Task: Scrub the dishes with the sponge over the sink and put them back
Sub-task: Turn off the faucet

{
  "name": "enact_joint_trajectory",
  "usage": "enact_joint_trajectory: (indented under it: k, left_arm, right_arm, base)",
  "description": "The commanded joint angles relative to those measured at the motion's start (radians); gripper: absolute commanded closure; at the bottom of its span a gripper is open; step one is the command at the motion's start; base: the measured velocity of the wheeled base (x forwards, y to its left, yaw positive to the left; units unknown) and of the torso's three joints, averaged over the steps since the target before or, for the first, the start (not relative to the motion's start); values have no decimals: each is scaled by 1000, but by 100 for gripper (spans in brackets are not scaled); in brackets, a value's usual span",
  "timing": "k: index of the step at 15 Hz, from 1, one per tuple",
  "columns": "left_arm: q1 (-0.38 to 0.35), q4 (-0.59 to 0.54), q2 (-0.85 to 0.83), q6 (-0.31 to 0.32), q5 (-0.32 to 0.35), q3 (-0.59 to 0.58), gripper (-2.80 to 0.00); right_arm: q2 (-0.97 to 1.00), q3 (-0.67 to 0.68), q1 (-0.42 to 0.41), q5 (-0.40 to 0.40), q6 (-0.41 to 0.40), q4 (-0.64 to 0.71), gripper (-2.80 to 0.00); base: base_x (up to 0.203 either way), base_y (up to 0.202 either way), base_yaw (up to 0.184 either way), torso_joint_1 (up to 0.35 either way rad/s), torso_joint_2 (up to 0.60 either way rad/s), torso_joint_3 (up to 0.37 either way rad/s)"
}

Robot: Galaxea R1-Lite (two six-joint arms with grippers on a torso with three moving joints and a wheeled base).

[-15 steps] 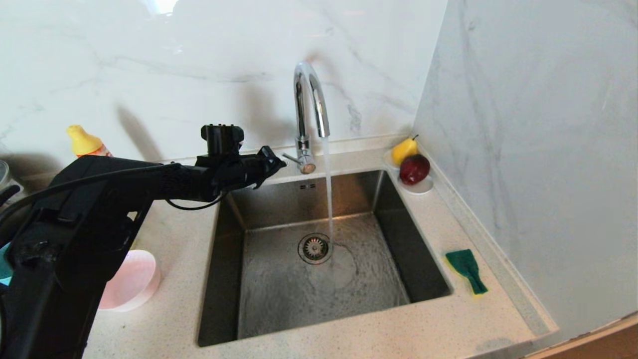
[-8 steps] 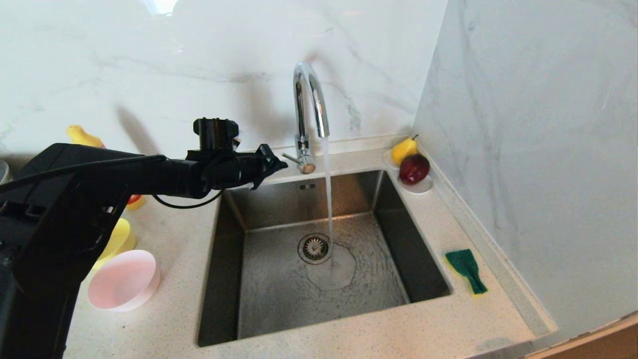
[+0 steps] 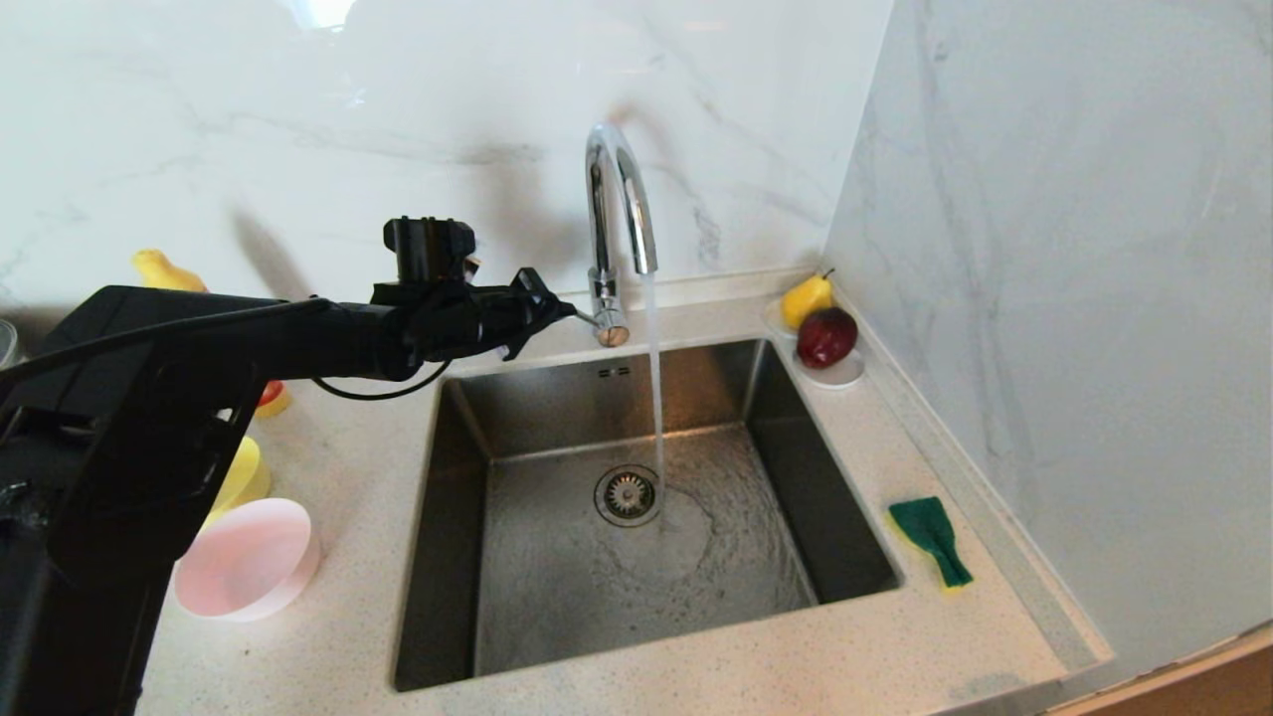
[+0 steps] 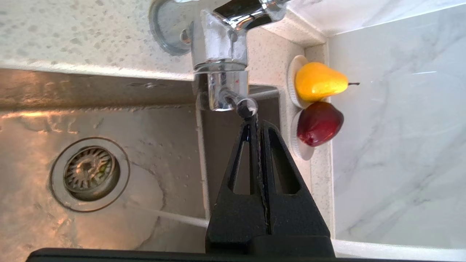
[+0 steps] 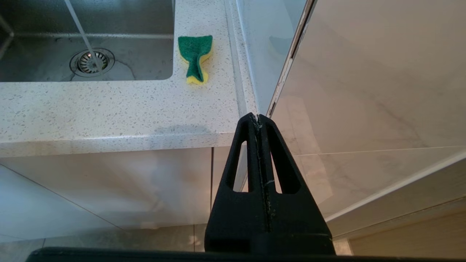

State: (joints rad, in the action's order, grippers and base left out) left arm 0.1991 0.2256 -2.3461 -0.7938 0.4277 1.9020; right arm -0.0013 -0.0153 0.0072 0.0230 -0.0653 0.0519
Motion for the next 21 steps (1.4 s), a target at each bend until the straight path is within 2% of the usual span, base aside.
enact_joint_trajectory:
  k: [1, 5, 9, 21]
  left_arm:
    - [1, 2, -23, -5, 3, 12, 0]
    - [3, 22, -46, -5, 3, 14, 0]
    - [6, 90, -71, -5, 0, 14, 0]
    - [3, 90, -63, -5, -7, 17, 0]
  right_arm:
    - [-2, 0, 0, 0, -1, 0, 0]
    - [-1, 0, 0, 1, -1, 0, 0]
    - [-1, 0, 0, 2, -1, 0, 0]
    - [-2, 0, 0, 2, -1, 0, 0]
  base:
    - [0, 0, 0, 0, 0, 0]
    - [0, 0, 0, 0, 0, 0]
    - [0, 0, 0, 0, 0, 0]
    - [0, 0, 0, 0, 0, 0]
